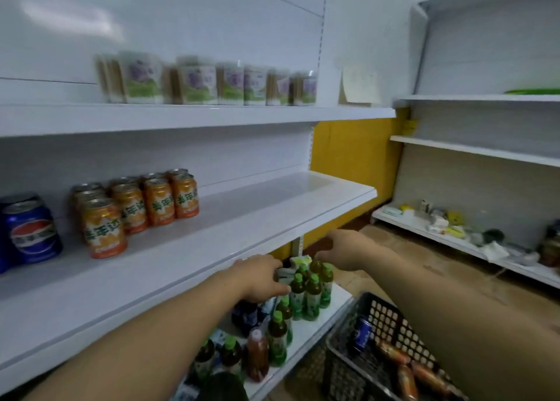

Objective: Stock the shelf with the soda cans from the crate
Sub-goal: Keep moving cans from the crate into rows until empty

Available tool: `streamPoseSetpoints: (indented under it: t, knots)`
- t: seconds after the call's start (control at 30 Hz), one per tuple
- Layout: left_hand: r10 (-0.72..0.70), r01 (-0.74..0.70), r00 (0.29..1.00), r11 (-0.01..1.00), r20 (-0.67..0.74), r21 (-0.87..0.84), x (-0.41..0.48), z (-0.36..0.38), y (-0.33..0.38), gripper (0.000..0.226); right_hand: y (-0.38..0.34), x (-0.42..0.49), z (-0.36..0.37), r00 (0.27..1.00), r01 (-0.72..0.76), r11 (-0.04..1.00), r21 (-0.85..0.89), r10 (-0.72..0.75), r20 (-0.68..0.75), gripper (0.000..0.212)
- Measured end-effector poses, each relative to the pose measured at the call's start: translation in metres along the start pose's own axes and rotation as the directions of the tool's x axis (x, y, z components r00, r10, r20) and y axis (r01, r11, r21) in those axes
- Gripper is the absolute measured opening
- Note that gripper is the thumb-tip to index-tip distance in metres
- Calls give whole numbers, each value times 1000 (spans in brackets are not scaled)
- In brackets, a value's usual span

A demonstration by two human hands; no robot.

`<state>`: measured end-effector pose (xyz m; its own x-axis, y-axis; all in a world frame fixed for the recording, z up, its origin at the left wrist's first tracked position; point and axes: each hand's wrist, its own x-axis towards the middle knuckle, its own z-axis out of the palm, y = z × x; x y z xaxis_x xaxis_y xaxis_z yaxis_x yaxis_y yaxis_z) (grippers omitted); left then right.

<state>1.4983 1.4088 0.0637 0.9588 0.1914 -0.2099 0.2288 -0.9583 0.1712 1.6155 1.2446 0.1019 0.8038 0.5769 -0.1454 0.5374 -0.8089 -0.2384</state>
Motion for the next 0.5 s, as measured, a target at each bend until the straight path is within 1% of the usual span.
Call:
streamPoseSetpoints:
  t: [0.1, 0.17, 0.27, 0.37, 0.43, 0.5]
  knots:
    - [116, -117, 992, 993, 59, 16, 30, 12, 55, 74, 54, -17, -5, 990, -141, 990, 31, 141, -12, 71]
    - [183, -185, 978, 983, 103, 6, 46, 23, 89, 74, 86, -28, -4, 974, -223, 973, 54, 225, -23, 72]
    - [303, -308, 930, 951, 208, -8, 73, 49, 141, 66, 141, -44, 9, 931, -365, 929, 65, 365, 9, 71]
    - [358, -375, 881, 927, 309, -2, 103, 89, 179, 66, 192, -59, 32, 887, -462, 882, 88, 460, 49, 69]
    - [374, -399, 857, 917, 355, -2, 122, 119, 198, 66, 225, -67, 50, 860, -511, 854, 102, 504, 82, 61]
    - [382, -421, 835, 907, 397, 12, 141, 146, 211, 69, 254, -69, 68, 827, -561, 819, 123, 546, 134, 43]
